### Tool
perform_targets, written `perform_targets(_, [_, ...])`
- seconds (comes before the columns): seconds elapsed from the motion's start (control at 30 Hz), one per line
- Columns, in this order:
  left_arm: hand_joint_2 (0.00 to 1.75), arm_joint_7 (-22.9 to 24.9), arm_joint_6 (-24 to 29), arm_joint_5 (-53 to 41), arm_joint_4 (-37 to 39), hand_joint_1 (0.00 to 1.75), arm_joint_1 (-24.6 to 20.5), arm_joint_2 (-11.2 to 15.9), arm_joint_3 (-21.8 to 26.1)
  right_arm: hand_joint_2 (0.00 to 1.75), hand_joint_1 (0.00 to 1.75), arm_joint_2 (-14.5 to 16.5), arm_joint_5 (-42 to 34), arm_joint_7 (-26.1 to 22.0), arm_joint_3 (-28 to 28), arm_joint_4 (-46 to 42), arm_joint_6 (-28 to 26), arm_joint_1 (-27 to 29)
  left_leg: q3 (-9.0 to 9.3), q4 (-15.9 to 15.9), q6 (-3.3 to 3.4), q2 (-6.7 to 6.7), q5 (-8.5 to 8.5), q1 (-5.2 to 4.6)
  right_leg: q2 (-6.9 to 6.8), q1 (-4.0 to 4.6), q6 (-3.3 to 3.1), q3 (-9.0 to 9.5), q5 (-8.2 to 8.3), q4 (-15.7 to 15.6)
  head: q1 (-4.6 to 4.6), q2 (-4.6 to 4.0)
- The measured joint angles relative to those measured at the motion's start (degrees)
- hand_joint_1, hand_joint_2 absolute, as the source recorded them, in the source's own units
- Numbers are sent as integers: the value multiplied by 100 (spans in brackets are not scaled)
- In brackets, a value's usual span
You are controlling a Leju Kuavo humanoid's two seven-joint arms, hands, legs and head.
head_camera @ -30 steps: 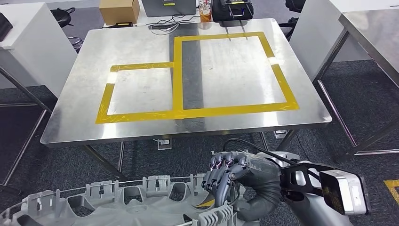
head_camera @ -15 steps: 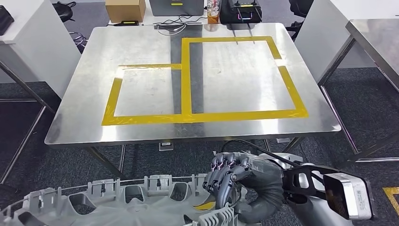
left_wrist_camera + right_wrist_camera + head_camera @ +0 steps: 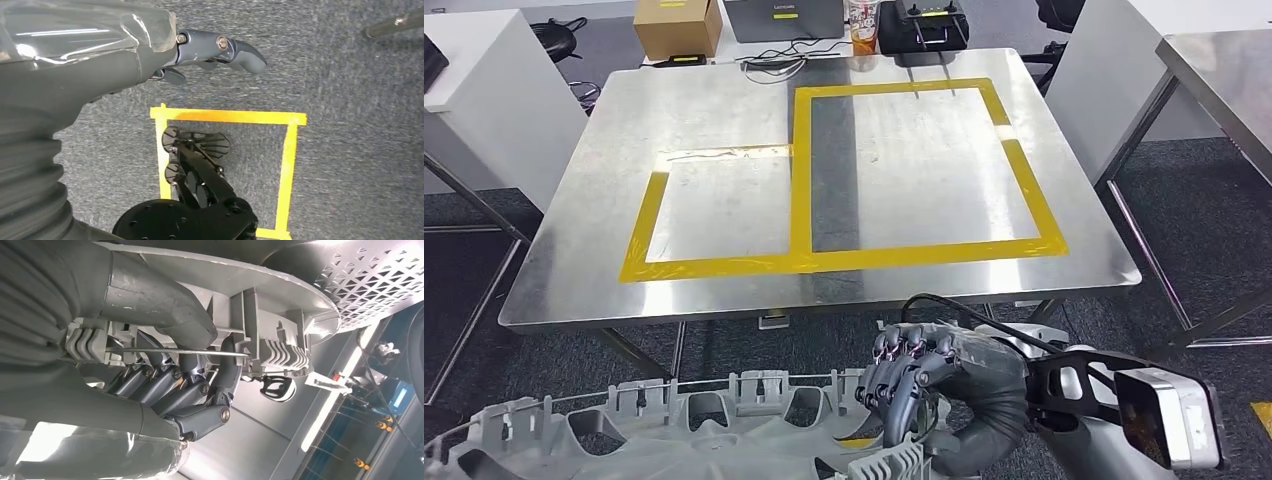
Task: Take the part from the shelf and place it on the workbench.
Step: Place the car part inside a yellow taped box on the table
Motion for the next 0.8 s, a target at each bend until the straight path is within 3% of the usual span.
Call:
perform_targets(0.07, [175, -10, -21, -1, -28, 0, -1, 7, 1, 175, 169, -1, -1, -2, -1, -4, 1, -8, 338, -792, 83, 1, 449, -27, 4, 14, 17, 109, -73, -6, 3, 0])
perform_targets(0.1, [175, -16, -36, -1, -48, 0, -2, 10, 1, 175, 169, -2, -2, -5, -1, -5, 1, -16, 502, -1146, 135, 9, 571, -54, 5, 27, 37, 145, -106, -12, 7, 0])
perform_targets(0.17, [175, -26, -66, -3, -81, 0, -2, 18, 1, 175, 169, -3, -5, -15, -2, -9, -1, -22, 665, -1478, 217, 22, 579, -107, 3, 36, 100, 170, -132, -13, 8, 0])
perform_targets(0.27, [175, -44, -89, -10, -108, 0, 13, 19, -1, 175, 169, -14, -9, -29, -3, -22, -5, -20, 817, -1608, 298, 4, 527, -97, -6, 33, 217, 179, -134, 102, 12, 0])
perform_targets(0.33, [175, -60, -97, -16, -122, 0, 12, 16, -1, 175, 169, -23, -10, -35, -10, -32, -9, -33, 962, -1652, 342, -12, 492, -72, -6, 25, 205, -45, -299, 512, 34, -1])
perform_targets(0.4, [175, -72, -102, -29, -125, 0, 12, 9, -1, 175, 169, -28, -11, -40, -16, -43, -15, -20, 1021, -1657, 365, -18, 427, -72, -4, 18, 188, -523, -535, 1239, 55, -2])
perform_targets(0.43, [175, -74, -102, -44, -125, 0, 14, 6, 0, 175, 169, -31, -9, -41, -17, -46, -17, -2, 1052, -1656, 363, -24, 392, -73, -4, 14, 208, -752, -592, 1518, 59, -2])
perform_targets(0.47, [175, -77, -102, -56, -125, 0, 17, 3, 0, 175, 169, -34, -4, -40, -18, -48, -18, 15, 1096, -1655, 356, -33, 349, -73, -4, 10, 251, -895, -563, 1618, 59, -2])
perform_targets(0.5, [175, -79, -102, -69, -125, 0, 18, 2, -1, 175, 169, -39, 1, -40, -20, -49, -19, 26, 1160, -1654, 343, -44, 298, -71, -6, 5, 307, -914, -425, 1479, 60, -2])
perform_targets(0.57, [175, -82, -102, -78, -125, 0, 20, -3, -1, 175, 169, -48, 8, -39, -28, -50, -19, 34, 1305, -1653, 302, -59, 175, -67, -13, -10, 410, -693, 64, 700, 65, -2])
perform_targets(0.6, [175, -84, -102, -80, -125, 0, 19, -5, -1, 175, 169, -51, 8, -39, -34, -50, -19, 37, 1370, -1647, 273, -65, 109, -71, -19, -6, 387, -573, 230, 330, 64, -2])
perform_targets(0.67, [175, -89, -102, -83, -125, 0, 18, -6, 1, 175, 169, -54, 9, -39, -46, -56, -19, 50, 1434, -1635, 201, -64, 12, -83, -23, 23, 249, -445, 367, -11, 59, -2])
perform_targets(0.7, [175, -92, -101, -84, -125, 0, 17, -5, 0, 175, 169, -55, 9, -38, -51, -61, -18, 55, 1464, -1628, 170, -61, -14, -85, -17, 40, 161, -423, 326, -14, 54, -2])
perform_targets(0.77, [175, -98, -91, -83, -126, 0, 10, -2, 0, 175, 169, -56, 12, -37, -60, -69, -14, 60, 1439, -1511, 122, -49, -12, -76, -4, 22, 85, -346, 319, -23, 50, -2])
perform_targets(0.8, [175, -99, -78, -81, -126, 0, 5, -4, 1, 175, 169, -53, 14, -36, -61, -69, -7, 57, 1328, -1312, 99, -41, -1, -66, -2, 9, 52, -294, 296, -29, 43, -1])
